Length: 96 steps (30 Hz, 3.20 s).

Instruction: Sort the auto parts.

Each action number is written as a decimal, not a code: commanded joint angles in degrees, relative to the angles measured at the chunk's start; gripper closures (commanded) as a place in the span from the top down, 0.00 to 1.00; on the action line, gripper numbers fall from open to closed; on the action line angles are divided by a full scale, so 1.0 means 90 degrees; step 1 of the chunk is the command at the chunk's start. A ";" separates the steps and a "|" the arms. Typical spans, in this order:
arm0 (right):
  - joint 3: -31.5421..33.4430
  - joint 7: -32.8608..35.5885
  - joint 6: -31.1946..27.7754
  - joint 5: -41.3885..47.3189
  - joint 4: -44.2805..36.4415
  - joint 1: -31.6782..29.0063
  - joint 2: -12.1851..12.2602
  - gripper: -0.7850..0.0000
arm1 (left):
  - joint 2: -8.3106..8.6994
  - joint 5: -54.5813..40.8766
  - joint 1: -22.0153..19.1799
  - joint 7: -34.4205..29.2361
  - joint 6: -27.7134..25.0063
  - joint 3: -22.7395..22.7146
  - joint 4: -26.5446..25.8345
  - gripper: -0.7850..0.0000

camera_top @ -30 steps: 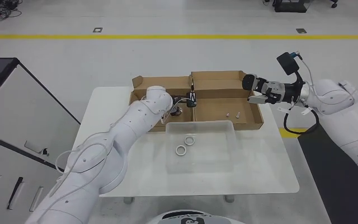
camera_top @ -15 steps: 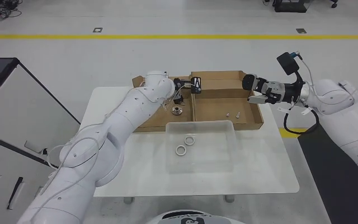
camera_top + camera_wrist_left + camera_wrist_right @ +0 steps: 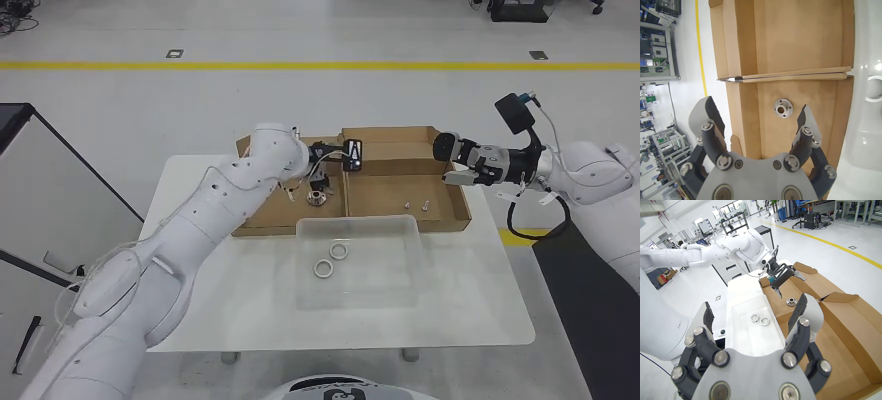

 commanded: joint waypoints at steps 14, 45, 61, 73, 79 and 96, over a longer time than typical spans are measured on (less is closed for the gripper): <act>0.0000 0.0000 0.0000 0.0000 0.0000 0.0000 0.0000 1.00 | 0.0638 -0.0845 0.1546 -0.1963 -0.0389 -0.1345 -0.2888 1.00; 0.0000 0.0000 0.0000 0.0000 0.0000 0.0000 0.0000 1.00 | 0.0829 -0.5696 -0.0110 -0.5385 0.1784 0.1133 -0.3099 1.00; 0.0000 0.0000 0.0000 0.0000 0.0000 0.0000 0.0000 1.00 | 0.0609 -0.6405 -0.0430 -0.5748 0.2149 0.2096 -0.3144 0.58; 0.0000 0.0000 0.0000 0.0000 0.0000 0.0000 0.0000 1.00 | 0.0312 -0.6188 -0.0454 -0.5751 0.2168 0.2548 -0.2625 0.49; 0.0000 0.0000 0.0000 0.0000 0.0000 0.0000 0.0000 1.00 | 0.0191 -0.5616 -0.0341 -0.5414 0.2210 0.2665 -0.2329 0.45; 0.0000 0.0000 0.0000 0.0000 0.0000 0.0000 0.0000 1.00 | -0.0081 -0.4619 -0.0084 -0.5222 0.2468 0.2780 -0.1893 0.33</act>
